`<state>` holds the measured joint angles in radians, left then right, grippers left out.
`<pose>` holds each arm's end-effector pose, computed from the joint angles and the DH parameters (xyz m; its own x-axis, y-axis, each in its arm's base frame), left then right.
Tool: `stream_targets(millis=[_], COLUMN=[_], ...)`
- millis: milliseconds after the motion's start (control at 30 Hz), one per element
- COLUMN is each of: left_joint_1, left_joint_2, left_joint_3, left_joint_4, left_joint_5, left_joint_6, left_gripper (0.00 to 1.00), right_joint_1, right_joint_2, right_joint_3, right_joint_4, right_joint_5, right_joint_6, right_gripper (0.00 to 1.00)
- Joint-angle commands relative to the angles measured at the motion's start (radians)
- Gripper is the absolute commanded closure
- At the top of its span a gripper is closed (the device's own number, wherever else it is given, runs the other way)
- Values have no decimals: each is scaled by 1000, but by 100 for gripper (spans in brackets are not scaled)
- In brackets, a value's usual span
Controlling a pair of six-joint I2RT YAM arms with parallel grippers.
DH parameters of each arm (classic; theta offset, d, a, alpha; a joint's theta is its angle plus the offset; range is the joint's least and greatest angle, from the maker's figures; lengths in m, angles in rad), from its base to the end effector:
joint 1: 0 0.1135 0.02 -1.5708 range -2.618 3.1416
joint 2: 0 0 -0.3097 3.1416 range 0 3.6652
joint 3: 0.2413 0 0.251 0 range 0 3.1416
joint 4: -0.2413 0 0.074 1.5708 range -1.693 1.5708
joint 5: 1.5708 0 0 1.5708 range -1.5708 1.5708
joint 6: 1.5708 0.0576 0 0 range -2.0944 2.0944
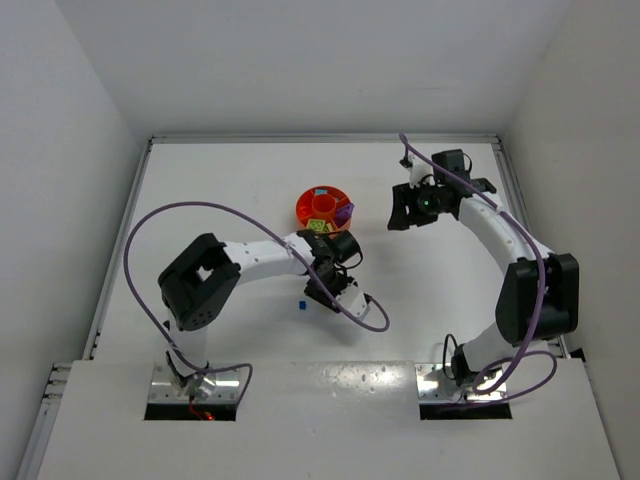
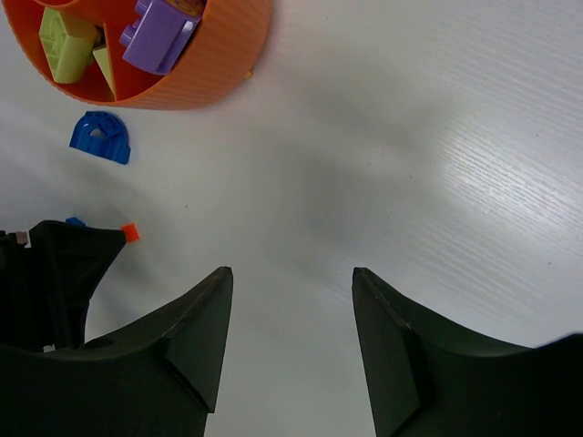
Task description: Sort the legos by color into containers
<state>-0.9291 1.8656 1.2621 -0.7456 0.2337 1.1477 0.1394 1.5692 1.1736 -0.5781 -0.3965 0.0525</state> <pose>0.2127 -0.3070 0.1941 0.4986 0.8146 -0.2963 0.8649 -0.4902 0.1077 0.3326 0.0691 0.2795 -0.8358 -0.0684 -0.5447 -0.2997 0.8881 0.3484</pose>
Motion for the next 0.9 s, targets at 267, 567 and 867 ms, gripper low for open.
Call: stream_targets(millis=[267,567,867], left_joint_1=[-11,-11,-11], left_joint_2=[56,78,107], left_joint_3=[69,79,69], left_joint_4=[-34,-34,-24], left_joint_5=[-7,-7,-7], left_joint_6=[44,63,83], left_gripper=[54,54,60], right_joint_1=[-6,-6,-6], right_joint_2=[-26,-17,-8], right_joint_3=[44,44,54], right_joint_4=[14,14,14], right_joint_5=[-2,-2,-2], right_joint_6=[-10,-10,-10], right_gripper=[44,44,44])
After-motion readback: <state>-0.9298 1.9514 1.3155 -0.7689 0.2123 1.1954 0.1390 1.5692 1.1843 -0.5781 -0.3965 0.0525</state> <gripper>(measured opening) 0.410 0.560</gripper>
